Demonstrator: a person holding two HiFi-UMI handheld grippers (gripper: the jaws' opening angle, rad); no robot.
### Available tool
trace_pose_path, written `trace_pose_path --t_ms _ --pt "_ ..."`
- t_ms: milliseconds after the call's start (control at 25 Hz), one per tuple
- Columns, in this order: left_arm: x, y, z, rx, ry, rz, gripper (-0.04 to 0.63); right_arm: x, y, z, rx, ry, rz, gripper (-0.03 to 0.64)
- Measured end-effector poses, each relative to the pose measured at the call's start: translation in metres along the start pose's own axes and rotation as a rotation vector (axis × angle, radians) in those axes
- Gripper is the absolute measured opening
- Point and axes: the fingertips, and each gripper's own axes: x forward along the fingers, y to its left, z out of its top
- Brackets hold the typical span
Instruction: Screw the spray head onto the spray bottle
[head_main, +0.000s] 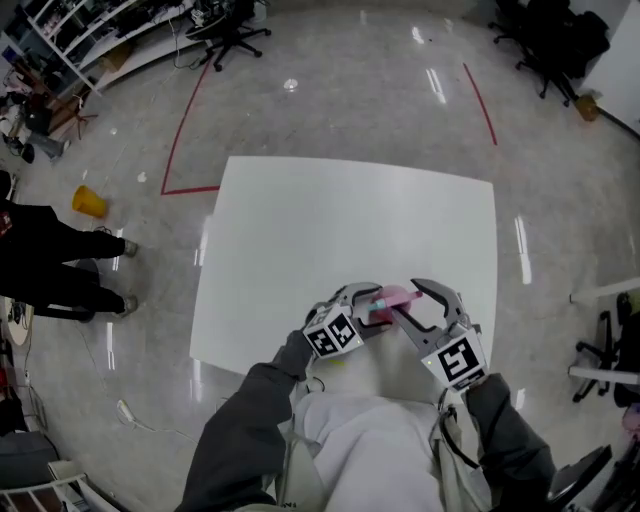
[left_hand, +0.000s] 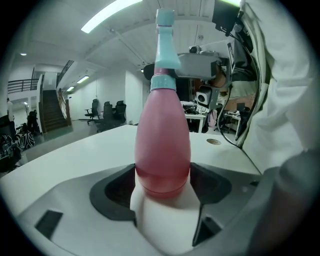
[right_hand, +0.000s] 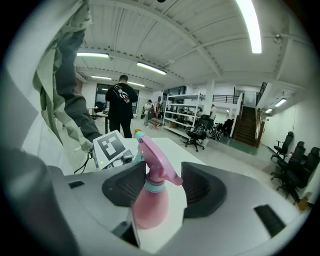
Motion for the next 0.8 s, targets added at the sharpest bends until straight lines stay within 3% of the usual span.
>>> trace_pose_path --t_ms 120,280,400,560,800 --pt "0.016 -0.013 -0.001 -0.003 -0.001 -0.006 0.354 -0.024 -0.008 -0.025 0.068 -0.039 -0.009 0.204" --pt "0.007 -0.007 -0.036 0.029 0.018 0.008 0.354 -0.014 -0.02 -0.047 0.232 -0.147 -0.043 0.207" --pt "-0.006 -0.005 -0.049 0.0 0.007 0.049 0.354 -0.017 -0.024 -0.059 0.324 -0.182 -0.072 0.207" --pt "-0.022 0.009 -0.065 -0.07 -0.004 0.127 0.354 -0.018 -0.029 -0.067 0.345 -0.184 -0.111 0.206" --pt "-0.052 0.041 -0.067 -0.143 -0.037 0.315 0.351 -0.014 -0.034 -0.076 0.327 -0.157 -0.16 0.204"
